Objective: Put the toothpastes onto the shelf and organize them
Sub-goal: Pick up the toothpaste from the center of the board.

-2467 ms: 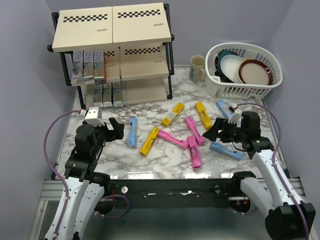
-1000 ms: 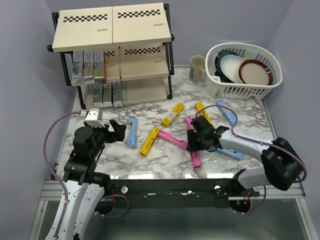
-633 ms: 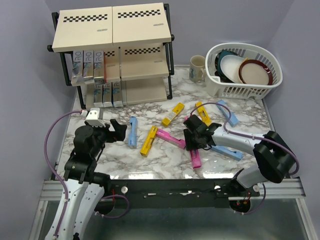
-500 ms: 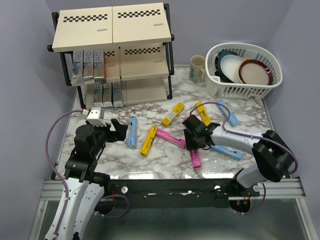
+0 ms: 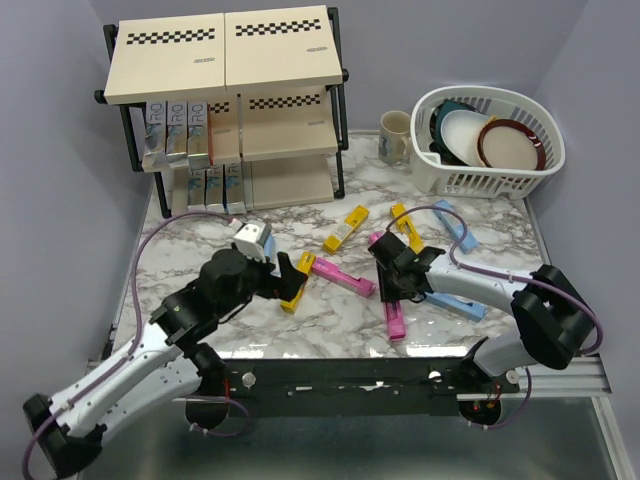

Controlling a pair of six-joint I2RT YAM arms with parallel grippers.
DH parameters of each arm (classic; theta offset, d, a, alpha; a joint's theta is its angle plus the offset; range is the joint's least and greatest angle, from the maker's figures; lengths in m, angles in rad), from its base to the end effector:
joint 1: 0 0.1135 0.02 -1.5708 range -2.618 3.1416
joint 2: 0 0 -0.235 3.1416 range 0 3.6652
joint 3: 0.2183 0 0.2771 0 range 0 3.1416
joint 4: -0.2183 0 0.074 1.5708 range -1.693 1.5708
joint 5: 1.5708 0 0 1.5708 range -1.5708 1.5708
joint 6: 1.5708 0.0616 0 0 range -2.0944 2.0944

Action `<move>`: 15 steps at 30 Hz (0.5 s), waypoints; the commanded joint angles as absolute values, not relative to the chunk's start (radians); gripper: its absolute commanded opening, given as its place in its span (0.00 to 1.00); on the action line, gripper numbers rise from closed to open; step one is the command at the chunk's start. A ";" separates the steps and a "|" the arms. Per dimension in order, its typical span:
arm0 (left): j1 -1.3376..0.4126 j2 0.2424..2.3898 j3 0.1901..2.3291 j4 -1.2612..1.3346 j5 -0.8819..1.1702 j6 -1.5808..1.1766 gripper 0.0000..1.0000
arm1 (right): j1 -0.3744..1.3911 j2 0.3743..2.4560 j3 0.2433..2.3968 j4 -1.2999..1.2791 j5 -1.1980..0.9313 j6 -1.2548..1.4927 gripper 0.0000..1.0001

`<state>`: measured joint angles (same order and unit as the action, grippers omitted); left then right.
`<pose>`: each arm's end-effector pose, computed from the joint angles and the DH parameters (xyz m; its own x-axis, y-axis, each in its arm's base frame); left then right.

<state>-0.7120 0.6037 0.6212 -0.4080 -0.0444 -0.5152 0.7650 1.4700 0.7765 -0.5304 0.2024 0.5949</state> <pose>0.1693 -0.1425 0.2601 -0.5570 -0.1694 -0.8130 0.3990 0.8040 -0.4409 0.2166 0.1908 0.0942 -0.9144 -0.1168 -0.3875 -0.1408 0.9895 0.0340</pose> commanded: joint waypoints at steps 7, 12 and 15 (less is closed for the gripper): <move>-1.230 0.911 0.667 -0.134 -0.574 -0.681 0.99 | 0.772 1.293 0.822 -0.683 0.275 0.615 0.25; -1.270 1.023 0.686 -0.068 -0.494 -0.643 0.99 | 0.772 1.175 0.816 -0.643 0.204 0.508 0.25; -1.270 1.005 0.684 -0.070 -0.425 -0.537 0.99 | 0.772 1.117 0.793 -0.608 0.105 0.379 0.26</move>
